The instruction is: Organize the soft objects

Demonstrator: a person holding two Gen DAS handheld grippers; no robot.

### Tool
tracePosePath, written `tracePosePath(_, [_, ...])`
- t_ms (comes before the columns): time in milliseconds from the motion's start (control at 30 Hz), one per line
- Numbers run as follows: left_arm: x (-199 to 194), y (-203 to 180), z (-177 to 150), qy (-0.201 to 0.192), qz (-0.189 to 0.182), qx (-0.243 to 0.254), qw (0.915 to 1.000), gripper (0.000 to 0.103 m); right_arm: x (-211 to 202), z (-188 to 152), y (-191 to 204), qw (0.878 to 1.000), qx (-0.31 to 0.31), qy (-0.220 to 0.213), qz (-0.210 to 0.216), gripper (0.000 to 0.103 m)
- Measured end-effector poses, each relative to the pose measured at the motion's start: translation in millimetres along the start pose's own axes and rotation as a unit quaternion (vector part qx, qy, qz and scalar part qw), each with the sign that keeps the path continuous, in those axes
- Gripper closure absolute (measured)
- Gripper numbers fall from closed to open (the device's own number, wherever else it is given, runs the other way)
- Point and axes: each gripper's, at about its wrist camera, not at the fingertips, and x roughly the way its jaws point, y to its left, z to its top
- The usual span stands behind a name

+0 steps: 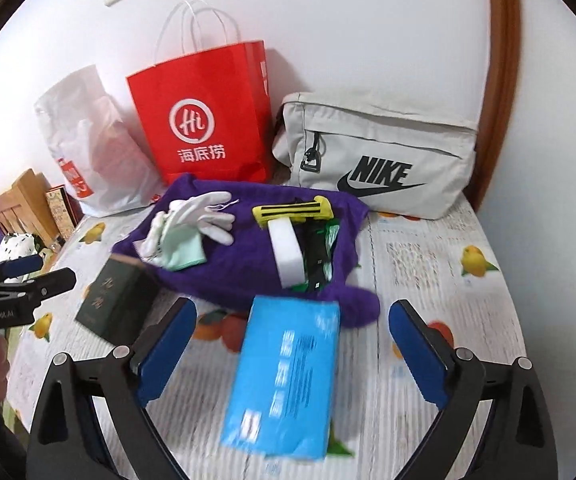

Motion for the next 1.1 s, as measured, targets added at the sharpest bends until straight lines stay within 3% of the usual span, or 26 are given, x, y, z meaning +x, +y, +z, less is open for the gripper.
tracePosePath(300, [-71,-15,-63,-0.037,0.014,0.012,0.9991,0.001,-74,-55,14,1.000,0.012,-0.025,-0.012,0.004])
tracePosePath(600, [-105,-27,-112,-0.052,0.030,0.018,0.9980,0.001,-120,-105,19,0.999,0.014,-0.035,-0.022,0.004])
tracePosePath(1100, [-138,-36,-145,-0.074,0.039,0.018,0.9963,0.001,-157,-140,26,0.998,0.013,-0.056,-0.019,0.004])
